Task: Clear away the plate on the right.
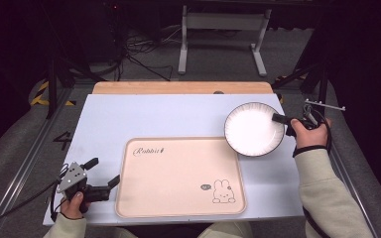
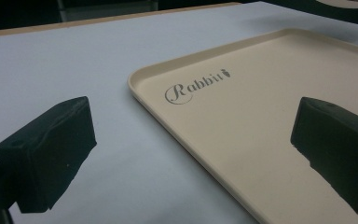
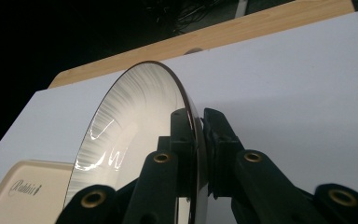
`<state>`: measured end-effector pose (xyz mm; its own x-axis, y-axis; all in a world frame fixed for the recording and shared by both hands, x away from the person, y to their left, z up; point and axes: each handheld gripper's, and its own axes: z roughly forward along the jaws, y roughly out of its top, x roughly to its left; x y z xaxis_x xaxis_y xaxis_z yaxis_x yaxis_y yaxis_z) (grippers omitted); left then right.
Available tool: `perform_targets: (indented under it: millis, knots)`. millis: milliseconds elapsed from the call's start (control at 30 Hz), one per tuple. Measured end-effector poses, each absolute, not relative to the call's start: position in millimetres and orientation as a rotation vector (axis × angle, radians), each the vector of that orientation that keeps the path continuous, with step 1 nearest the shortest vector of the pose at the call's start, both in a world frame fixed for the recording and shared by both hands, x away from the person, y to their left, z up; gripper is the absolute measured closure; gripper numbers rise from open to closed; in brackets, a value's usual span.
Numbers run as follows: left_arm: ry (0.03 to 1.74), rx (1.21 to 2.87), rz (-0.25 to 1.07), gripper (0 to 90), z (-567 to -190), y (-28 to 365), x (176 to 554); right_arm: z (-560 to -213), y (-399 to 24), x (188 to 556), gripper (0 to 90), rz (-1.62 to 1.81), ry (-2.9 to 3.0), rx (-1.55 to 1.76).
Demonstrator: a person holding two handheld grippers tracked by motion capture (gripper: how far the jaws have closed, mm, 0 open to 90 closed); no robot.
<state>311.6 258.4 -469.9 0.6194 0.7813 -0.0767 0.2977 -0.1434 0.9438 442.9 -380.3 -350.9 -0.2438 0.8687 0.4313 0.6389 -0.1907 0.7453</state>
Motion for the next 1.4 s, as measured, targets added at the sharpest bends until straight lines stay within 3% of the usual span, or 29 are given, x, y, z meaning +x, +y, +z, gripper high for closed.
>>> perform_targets:
  millis: [1400]
  knots:
    - [0.884,1.718,0.53,0.4,-469.9,258.7,311.7,-344.8,-288.7,423.4,82.8,1.582,2.106,1.608]
